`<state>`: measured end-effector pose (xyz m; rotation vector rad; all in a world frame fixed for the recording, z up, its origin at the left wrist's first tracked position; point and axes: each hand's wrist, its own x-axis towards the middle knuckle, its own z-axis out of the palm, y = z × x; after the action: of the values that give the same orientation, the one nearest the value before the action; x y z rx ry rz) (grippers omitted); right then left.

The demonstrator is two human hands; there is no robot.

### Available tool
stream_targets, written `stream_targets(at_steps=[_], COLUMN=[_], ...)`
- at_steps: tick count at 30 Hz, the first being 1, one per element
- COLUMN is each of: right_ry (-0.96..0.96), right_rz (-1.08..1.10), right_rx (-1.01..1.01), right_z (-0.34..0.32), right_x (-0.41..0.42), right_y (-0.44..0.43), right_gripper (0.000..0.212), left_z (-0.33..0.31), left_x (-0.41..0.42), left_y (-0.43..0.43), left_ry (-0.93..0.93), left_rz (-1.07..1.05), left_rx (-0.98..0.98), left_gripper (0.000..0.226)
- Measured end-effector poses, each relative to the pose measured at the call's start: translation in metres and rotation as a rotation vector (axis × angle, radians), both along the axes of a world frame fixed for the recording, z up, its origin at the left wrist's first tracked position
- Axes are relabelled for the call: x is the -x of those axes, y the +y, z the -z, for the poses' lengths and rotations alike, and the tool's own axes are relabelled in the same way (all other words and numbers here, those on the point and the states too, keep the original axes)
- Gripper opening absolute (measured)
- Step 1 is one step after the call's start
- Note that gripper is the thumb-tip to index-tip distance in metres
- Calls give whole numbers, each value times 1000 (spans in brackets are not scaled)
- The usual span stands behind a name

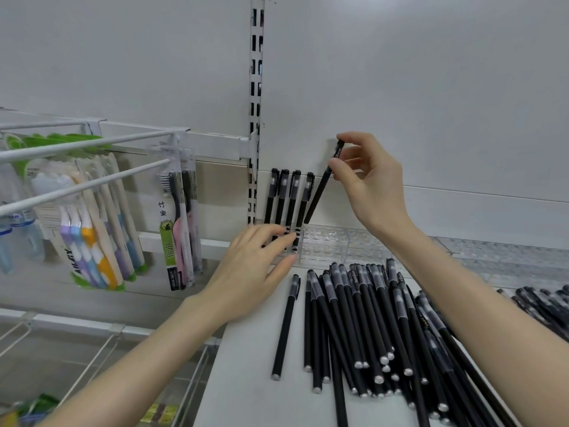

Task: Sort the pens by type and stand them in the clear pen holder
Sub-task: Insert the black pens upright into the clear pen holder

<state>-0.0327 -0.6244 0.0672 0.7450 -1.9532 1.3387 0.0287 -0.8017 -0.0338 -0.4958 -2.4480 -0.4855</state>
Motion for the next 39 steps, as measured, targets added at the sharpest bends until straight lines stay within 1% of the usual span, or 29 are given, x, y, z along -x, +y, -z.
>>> stream_targets(at_steps=[4, 9, 11, 14, 19, 29, 34, 39], right_ry=[7, -9, -12, 1, 23, -76, -133, -148], right_rz=[10, 21, 24, 23, 57, 25, 37, 61], right_rx=[-64, -174, -204, -224, -243, -287, -236, -310], right_z=[8, 19, 22, 20, 19, 8, 5, 9], right_x=[5, 8, 7, 8, 10, 3, 4, 2], right_y=[-2, -2, -2, -3, -5, -6, -3, -6], right_gripper=[27, 29, 27, 23, 23, 20, 24, 21], left_z=[4, 5, 4, 2, -1, -8, -12, -16], left_x=[0, 0, 0, -1, -2, -3, -5, -6], left_y=[2, 2, 3, 4, 4, 8, 9, 10], left_ry=[29, 37, 42, 46, 11, -17, -55, -82], left_rz=[-20, -47, -56, -63, -68, -93, -93, -88], left_rx=[54, 65, 74, 76, 89, 104, 112, 108], left_gripper=[48, 47, 46, 46, 47, 48, 56, 63])
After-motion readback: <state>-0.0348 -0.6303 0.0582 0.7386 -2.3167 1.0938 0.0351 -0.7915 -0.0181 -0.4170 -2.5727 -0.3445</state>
